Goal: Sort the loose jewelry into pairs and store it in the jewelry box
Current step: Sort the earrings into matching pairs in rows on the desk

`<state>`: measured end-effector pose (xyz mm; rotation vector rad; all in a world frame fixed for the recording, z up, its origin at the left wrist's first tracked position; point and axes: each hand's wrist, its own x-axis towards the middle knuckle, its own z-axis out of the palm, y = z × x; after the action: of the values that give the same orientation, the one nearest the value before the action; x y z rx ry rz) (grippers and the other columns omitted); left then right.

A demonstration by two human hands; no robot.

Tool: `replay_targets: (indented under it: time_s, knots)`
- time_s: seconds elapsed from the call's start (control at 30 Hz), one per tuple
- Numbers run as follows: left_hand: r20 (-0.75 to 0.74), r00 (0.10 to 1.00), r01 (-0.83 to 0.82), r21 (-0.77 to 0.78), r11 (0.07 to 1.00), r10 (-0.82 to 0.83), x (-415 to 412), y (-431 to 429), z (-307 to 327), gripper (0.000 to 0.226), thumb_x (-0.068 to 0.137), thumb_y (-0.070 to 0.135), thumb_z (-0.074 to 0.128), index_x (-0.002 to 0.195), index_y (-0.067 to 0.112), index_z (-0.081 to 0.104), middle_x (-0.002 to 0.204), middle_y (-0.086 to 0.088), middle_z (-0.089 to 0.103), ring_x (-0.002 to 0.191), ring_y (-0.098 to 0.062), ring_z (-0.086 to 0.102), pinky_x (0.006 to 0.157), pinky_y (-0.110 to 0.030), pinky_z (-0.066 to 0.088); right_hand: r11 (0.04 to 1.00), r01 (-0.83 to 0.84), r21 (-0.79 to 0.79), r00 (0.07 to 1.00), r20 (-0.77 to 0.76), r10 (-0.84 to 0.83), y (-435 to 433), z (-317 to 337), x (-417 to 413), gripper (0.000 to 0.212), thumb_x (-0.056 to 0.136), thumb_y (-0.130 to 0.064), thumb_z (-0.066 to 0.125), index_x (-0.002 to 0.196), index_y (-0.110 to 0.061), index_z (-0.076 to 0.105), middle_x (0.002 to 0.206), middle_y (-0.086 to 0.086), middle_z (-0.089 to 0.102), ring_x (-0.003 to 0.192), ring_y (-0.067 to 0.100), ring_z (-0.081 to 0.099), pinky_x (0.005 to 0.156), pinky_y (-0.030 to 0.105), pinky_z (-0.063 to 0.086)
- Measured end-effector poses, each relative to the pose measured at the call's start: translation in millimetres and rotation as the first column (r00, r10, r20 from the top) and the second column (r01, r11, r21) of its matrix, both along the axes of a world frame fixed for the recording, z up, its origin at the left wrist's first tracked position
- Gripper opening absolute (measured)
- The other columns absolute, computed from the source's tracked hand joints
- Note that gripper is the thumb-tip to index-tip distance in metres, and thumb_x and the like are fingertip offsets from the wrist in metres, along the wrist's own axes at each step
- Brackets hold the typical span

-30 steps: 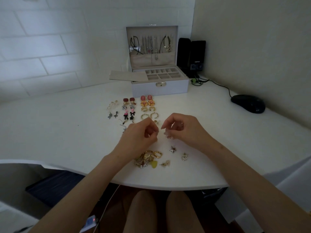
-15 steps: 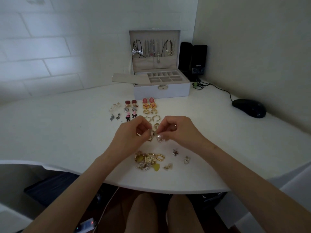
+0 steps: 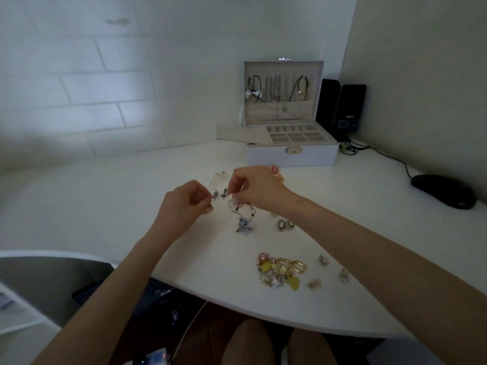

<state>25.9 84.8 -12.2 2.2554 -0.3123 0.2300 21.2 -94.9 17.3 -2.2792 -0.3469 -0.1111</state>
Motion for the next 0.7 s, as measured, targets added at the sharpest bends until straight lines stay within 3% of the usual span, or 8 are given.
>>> replay_targets:
  time_s: [0.17,0.37,0.6,0.7]
  knots:
    - [-0.024,1.000,0.006,0.119,0.993,-0.003,15.2,3.1,-11.5,0.007,0.082,0.011,0.062,0.084,0.018,0.062,0.075,0.004,0.069,0.074,-0.009,0.065,0.072,-0.023,0.048,0.993,-0.050,-0.106,0.999,0.010,0.052,18.7,-9.0,15.9,0.019,0.071,0.007,0.069,0.084,-0.008,0.067,0.079,0.000,0.062,0.061,-0.001,0.052,0.058,0.008,0.045]
    - [-0.003,1.000,0.006,0.140,0.990,-0.006,24.5,-0.9,-20.3,0.008,0.082,0.014,0.061,0.087,0.019,0.064,0.078,0.007,0.066,0.074,-0.008,0.059,0.064,-0.017,0.043,0.973,-0.033,-0.229,0.996,0.076,0.052,29.1,-18.3,27.7,0.023,0.072,0.005,0.062,0.087,-0.012,0.063,0.083,0.002,0.068,0.083,0.016,0.062,0.075,0.034,0.052]
    - [-0.008,1.000,0.018,0.134,0.991,-0.017,30.1,-3.3,-18.9,0.015,0.081,0.013,0.061,0.095,0.020,0.063,0.079,0.007,0.065,0.076,-0.011,0.060,0.070,-0.024,0.047,0.918,-0.008,-0.395,0.996,0.074,0.040,24.3,-14.0,35.9,0.023,0.074,-0.007,0.071,0.094,-0.016,0.066,0.092,-0.002,0.070,0.089,0.013,0.061,0.067,0.024,0.042]
    - [-0.006,1.000,0.011,0.113,0.994,-0.010,29.0,-2.7,-17.9,0.016,0.083,0.013,0.061,0.098,0.017,0.062,0.084,0.004,0.066,0.077,-0.011,0.060,0.066,-0.017,0.044,0.900,-0.018,-0.435,0.997,0.064,0.050,25.6,-12.7,36.9,0.024,0.075,-0.012,0.074,0.096,-0.017,0.066,0.096,-0.003,0.069,0.087,0.011,0.058,0.067,0.023,0.038]
